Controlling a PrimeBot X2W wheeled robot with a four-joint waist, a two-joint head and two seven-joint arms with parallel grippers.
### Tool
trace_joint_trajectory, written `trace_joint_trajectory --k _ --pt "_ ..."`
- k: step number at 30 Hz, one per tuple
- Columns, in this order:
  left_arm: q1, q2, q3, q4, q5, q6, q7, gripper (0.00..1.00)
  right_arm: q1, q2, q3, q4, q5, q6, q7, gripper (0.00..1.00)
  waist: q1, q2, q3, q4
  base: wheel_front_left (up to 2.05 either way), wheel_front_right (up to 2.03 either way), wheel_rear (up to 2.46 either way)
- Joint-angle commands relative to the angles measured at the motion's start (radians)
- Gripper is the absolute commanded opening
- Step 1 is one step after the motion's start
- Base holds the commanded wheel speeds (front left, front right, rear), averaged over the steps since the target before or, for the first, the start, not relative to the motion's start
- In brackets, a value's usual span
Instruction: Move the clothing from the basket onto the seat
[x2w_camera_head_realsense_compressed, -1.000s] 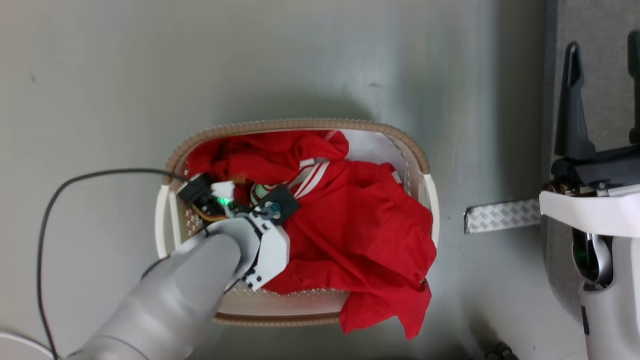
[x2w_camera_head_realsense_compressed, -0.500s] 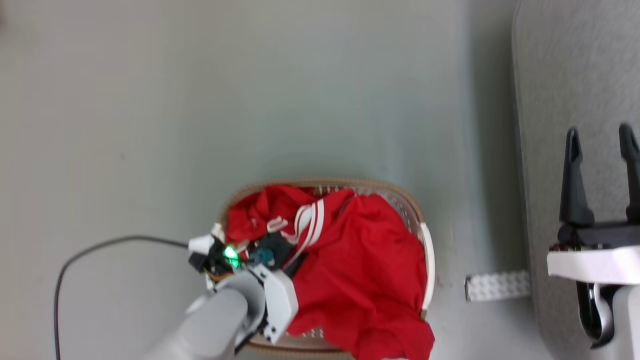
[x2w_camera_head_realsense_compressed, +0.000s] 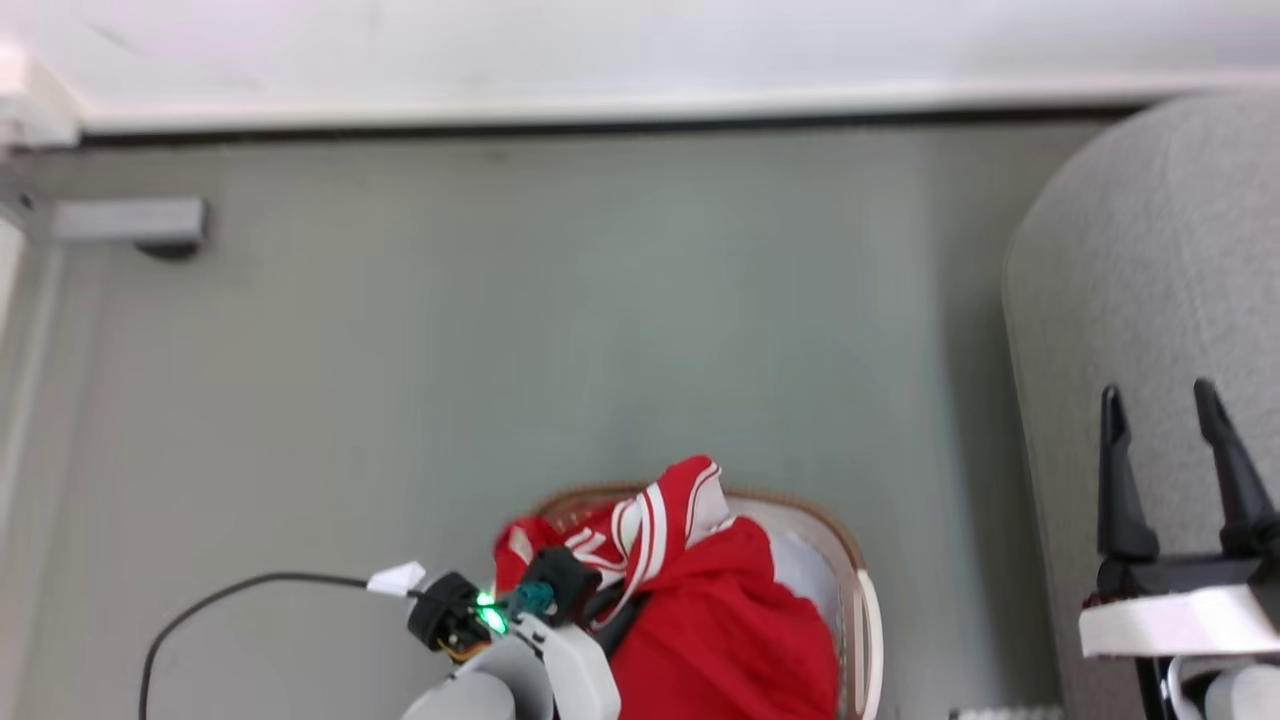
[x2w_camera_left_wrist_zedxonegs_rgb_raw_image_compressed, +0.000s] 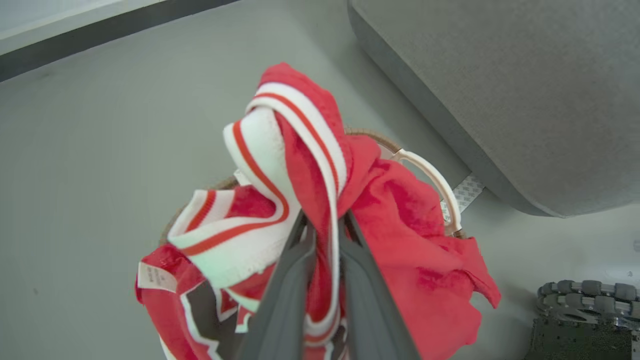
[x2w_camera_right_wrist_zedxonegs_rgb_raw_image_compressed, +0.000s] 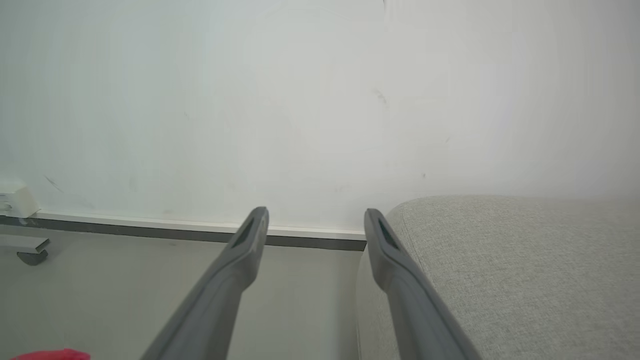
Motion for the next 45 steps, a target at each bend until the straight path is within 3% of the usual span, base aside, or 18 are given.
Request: trace_joint_trajectory --k 1,7,15,27,39,45 --pt "0.018 0.008 0.003 -0.012 -0.007 0.004 0.001 0.00 0.021 -0.004 0.002 0.005 0.004 -0.002 -0.003 1.00 0.0002 0.0000 -0.058 0.013 0.00 0.00 0.00" --pt "0.077 0.041 0.015 -0.146 -0.043 0.033 0.040 0.00 0.088 -0.004 0.002 0.026 0.016 -0.002 -0.003 1.00 0.0002 0.0000 -0.165 0.017 0.00 0.00 0.00" --pt "0.161 0.112 0.035 -0.383 -0.075 0.104 0.128 0.00 0.172 -0.004 0.002 0.044 0.020 -0.002 -0.003 1.00 0.0002 0.0000 -0.304 0.003 0.00 0.00 0.00" --pt "0.236 0.232 0.087 -0.715 -0.111 0.218 0.250 0.00 0.245 -0.004 0.012 0.041 0.008 -0.002 -0.003 1.00 0.0002 0.0000 -0.403 -0.035 0.00 0.00 0.00" --pt "0.247 0.284 0.116 -0.858 -0.120 0.278 0.303 0.00 0.284 -0.004 0.046 -0.013 -0.035 -0.002 -0.003 1.00 0.0002 0.0000 -0.440 -0.069 0.00 0.00 0.00" --pt "0.240 0.280 0.116 -0.876 -0.122 0.287 0.311 0.00 0.300 -0.070 0.173 -0.048 0.008 -0.002 -0.003 1.00 0.0002 0.0000 -0.443 -0.061 0.00 0.00 0.00"
